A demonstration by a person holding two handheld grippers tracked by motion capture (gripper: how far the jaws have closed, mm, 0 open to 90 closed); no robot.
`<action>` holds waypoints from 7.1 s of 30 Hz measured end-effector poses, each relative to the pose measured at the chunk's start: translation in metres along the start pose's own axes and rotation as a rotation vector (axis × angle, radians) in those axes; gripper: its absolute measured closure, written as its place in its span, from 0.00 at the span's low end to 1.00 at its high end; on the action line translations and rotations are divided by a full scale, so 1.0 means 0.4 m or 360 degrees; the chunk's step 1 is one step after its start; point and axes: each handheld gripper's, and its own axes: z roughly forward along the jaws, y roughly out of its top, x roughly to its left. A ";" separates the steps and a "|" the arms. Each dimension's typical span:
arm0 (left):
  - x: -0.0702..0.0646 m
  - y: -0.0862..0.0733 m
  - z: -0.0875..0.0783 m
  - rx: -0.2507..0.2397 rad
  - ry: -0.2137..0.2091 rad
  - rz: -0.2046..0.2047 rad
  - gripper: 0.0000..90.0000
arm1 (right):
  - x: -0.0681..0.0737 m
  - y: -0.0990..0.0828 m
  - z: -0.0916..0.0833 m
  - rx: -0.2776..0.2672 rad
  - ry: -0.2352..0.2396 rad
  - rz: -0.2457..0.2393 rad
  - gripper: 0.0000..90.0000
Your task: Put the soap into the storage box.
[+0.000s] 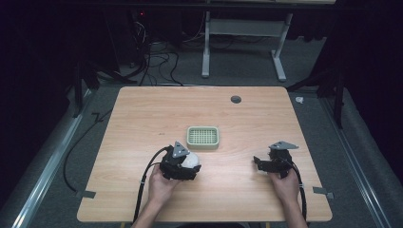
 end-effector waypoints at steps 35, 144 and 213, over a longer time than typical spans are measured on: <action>0.042 0.110 -0.003 -0.0009 0.0008 0.0030 0.28 | 0.000 0.000 0.000 -0.0003 0.0002 0.0001 0.22; 0.144 0.195 0.261 0.0163 0.0177 -0.0077 0.28 | -0.001 0.000 -0.001 -0.0005 0.0006 0.0016 0.22; 0.167 0.188 0.136 0.0009 0.0174 -0.0124 0.21 | 0.000 0.000 0.000 -0.0002 -0.0002 0.0009 0.22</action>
